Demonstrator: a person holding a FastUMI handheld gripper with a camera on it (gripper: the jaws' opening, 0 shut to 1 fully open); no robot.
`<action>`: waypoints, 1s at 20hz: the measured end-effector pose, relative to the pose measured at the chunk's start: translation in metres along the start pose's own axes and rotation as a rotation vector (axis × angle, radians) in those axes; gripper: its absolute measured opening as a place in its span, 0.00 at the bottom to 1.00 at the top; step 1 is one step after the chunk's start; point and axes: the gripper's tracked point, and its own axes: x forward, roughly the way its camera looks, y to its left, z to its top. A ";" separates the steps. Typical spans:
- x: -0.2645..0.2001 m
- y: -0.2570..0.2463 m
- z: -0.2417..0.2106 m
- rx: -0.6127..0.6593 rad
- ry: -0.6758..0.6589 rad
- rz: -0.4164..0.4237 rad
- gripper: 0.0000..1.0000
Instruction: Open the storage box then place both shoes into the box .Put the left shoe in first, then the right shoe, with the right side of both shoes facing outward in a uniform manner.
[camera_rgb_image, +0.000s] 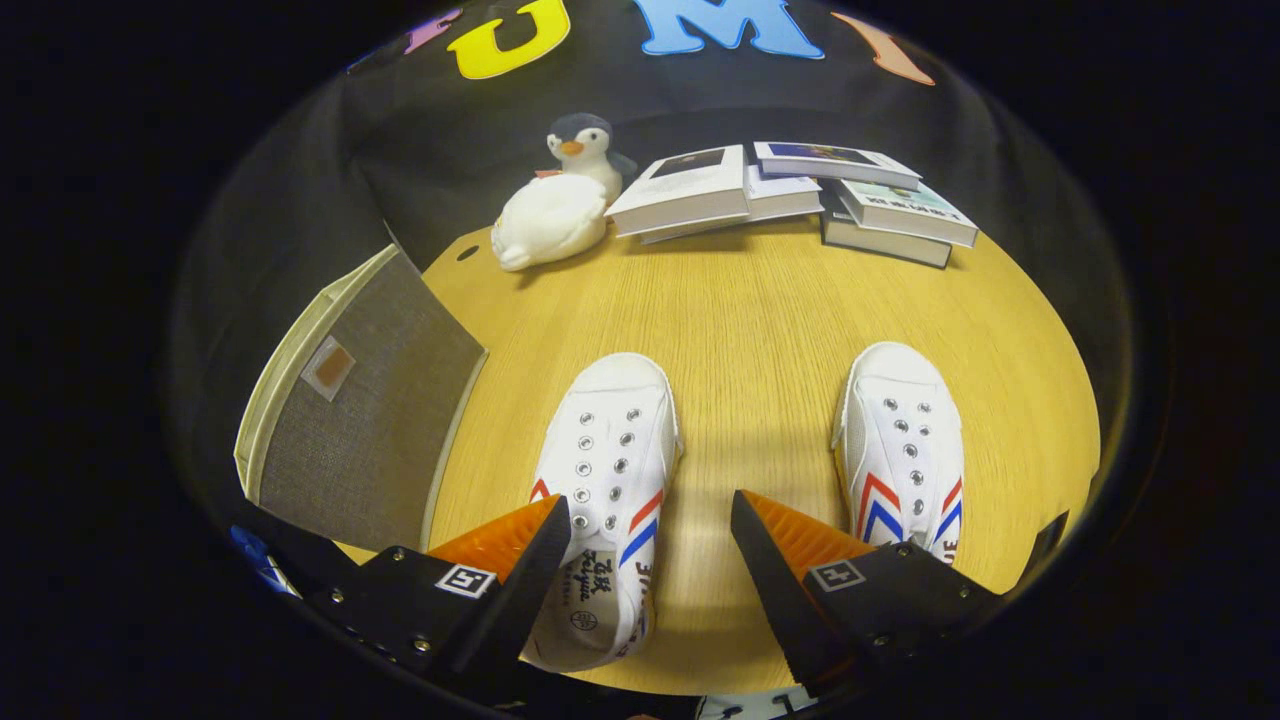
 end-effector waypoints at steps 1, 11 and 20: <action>0.002 -0.001 -0.004 0.001 0.014 -0.005 0.98; 0.013 0.008 -0.015 0.088 0.074 0.049 0.71; 0.013 0.010 -0.016 0.222 0.112 0.055 0.11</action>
